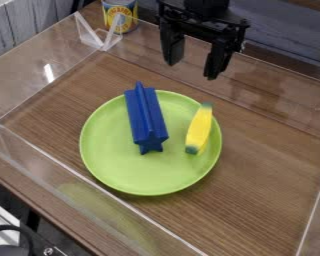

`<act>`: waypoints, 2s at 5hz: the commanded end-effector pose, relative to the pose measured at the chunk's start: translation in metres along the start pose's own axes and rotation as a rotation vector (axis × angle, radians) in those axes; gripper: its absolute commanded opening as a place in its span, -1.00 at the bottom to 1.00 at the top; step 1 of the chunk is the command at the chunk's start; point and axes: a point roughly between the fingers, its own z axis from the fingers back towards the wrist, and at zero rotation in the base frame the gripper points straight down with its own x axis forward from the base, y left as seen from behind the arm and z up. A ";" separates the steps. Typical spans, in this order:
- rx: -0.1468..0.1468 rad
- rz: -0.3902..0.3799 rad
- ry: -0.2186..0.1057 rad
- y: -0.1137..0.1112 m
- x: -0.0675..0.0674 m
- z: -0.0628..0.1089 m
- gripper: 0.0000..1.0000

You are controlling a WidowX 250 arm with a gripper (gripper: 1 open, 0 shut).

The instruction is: Remove the banana from inside the green plate and put it on the table

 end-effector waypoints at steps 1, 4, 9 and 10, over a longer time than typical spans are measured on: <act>-0.010 0.005 -0.002 -0.002 0.000 -0.010 1.00; -0.034 0.018 -0.052 -0.006 0.001 -0.049 1.00; -0.056 0.051 -0.067 -0.009 0.009 -0.085 1.00; -0.064 0.055 -0.070 -0.008 0.011 -0.091 1.00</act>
